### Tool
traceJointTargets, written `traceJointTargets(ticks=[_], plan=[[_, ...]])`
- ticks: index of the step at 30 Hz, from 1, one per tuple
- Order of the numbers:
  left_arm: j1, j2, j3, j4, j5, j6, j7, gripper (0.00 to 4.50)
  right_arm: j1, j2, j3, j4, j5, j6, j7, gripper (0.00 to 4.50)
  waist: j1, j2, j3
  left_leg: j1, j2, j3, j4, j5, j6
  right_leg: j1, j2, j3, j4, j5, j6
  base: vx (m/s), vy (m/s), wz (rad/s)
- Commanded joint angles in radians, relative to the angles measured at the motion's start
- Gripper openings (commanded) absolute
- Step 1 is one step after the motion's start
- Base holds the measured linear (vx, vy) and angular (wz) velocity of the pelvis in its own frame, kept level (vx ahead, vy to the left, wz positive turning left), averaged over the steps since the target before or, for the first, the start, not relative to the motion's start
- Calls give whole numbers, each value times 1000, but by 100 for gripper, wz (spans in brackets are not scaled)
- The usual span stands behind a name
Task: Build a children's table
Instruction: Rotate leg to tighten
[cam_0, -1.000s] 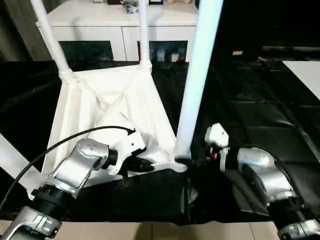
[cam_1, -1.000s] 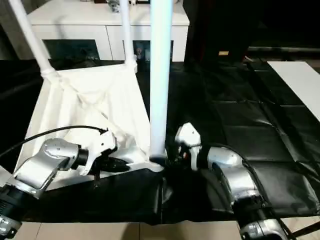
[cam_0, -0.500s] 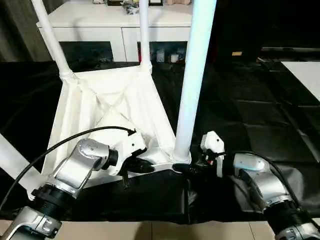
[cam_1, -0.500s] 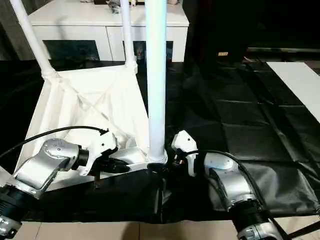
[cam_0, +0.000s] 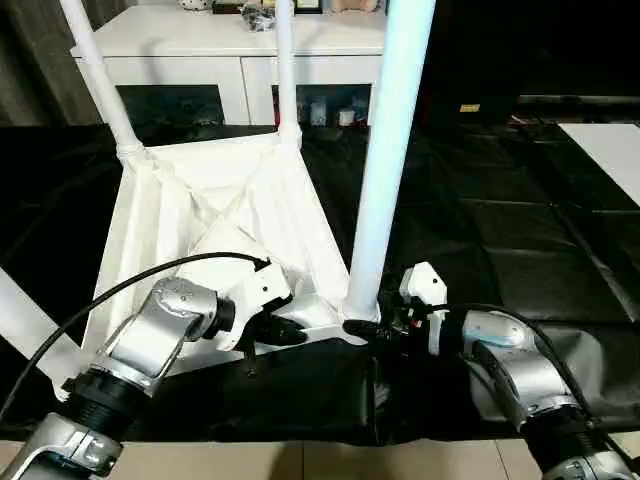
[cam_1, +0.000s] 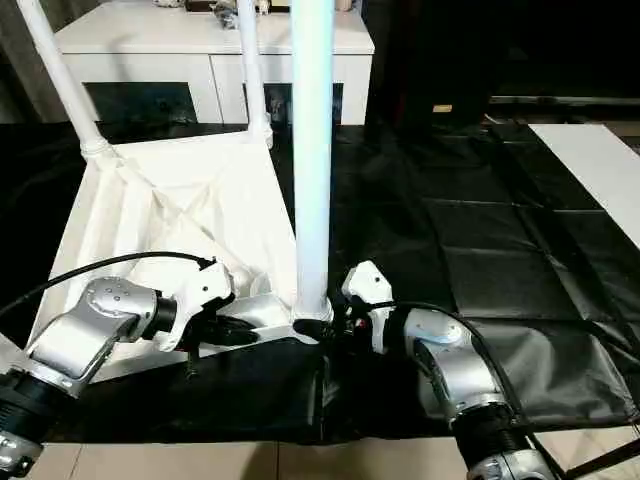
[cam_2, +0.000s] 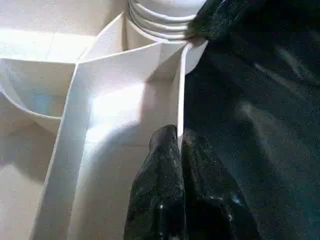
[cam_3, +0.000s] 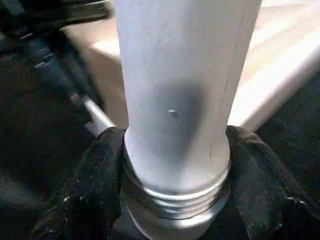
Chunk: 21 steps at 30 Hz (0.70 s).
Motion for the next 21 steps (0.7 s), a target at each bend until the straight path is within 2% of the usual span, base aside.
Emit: traceJointTargets(ticks=[1, 2, 4, 6, 7, 8, 11, 12, 15, 16, 18, 20, 21], plan=[[3, -44, -23, 73, 31, 24, 81, 0, -27, 32, -9, 51, -59, -7, -143, 267, -2, -6, -41, 8, 28, -8, -85, -322, 4, 34, -43, 29, -79, -363, -192, 0, 0, 0], [-4, -61, -16, 92, 35, 22, 110, 0, -34, 47, -17, 67, -71, -1, -196, 267, -4, -10, -41, 7, 26, -8, -85, -328, -3, 33, -44, 29, -82, -391, -180, 0, 0, 0], [-27, -123, 8, 151, 42, 23, 202, 0, -55, 109, -54, 109, -89, 43, -383, 267, -12, -9, -38, 8, 23, -13, -87, -362, -14, 29, -45, 28, -92, -486, -139, 0, 0, 0], [-35, -151, 22, 176, 43, 18, 247, 0, -61, 134, -69, 123, -90, 59, -447, 267, -15, -8, -36, 13, 22, -15, -88, -377, -19, 24, -45, 29, -97, -517, -124, 0, 0, 0], [-41, -169, 30, 193, 43, 15, 276, 0, -65, 149, -78, 132, -90, 68, -486, 267, -18, -10, -38, 14, 20, -18, -88, -403, -17, 22, -44, 26, -102, -549, -103, 0, 0, 0], [-52, -196, 40, 224, 52, 10, 330, 0, -71, 174, -84, 147, -100, 84, -551, 267, -20, -12, -37, 14, 20, -17, -88, -407, -16, 20, -43, 26, -104, -552, -99, 0, 0, 0], [-75, -247, 55, 291, 77, -17, 442, 0, -85, 229, -69, 180, -139, 103, -661, 267, -26, -8, -35, 14, 19, -20, -91, -442, -18, 11, -41, 23, -110, -579, -85, 0, 0, 0], [-93, -281, 60, 338, 96, -43, 496, 0, -97, 275, -50, 205, -165, 107, -708, 267, -26, -8, -37, 17, 20, -23, -93, -451, -24, 14, -43, 21, -112, -578, -78, 0, 0, 0], [-101, -293, 52, 351, 104, -66, 498, 0, -91, 300, -19, 179, -149, 81, -626, 267, -26, -11, -38, 17, 19, -24, -97, -463, -11, 18, -44, 20, -118, -575, -61, 0, 0, 0], [-98, -284, 39, 337, 103, -72, 467, 0, -86, 295, -25, 153, -128, 68, -596, 301, -25, -11, -38, 17, 19, -24, -98, -462, -7, 17, -44, 21, -118, -572, -61, 0, 0, 0], [-93, -271, 23, 320, 101, -75, 428, 0, -87, 285, -37, 138, -107, 68, -582, 339, -23, -11, -39, 14, 20, -24, -99, -454, 6, 16, -45, 26, -116, -558, -65, 0, 0, 0], [-77, -240, -1, 280, 90, -77, 352, 0, -91, 248, -42, 121, -82, 74, -508, 339, -21, -9, -40, 11, 22, -25, -101, -442, 8, 19, -47, 27, -114, -538, -71, 0, 0, 0], [-70, -226, -10, 263, 85, -78, 317, 0, -93, 227, -42, 111, -72, 77, -465, 354, -21, -10, -40, 8, 23, -23, -101, -435, 13, 21, -45, 28, -111, -515, -80, 0, 0, 0]])
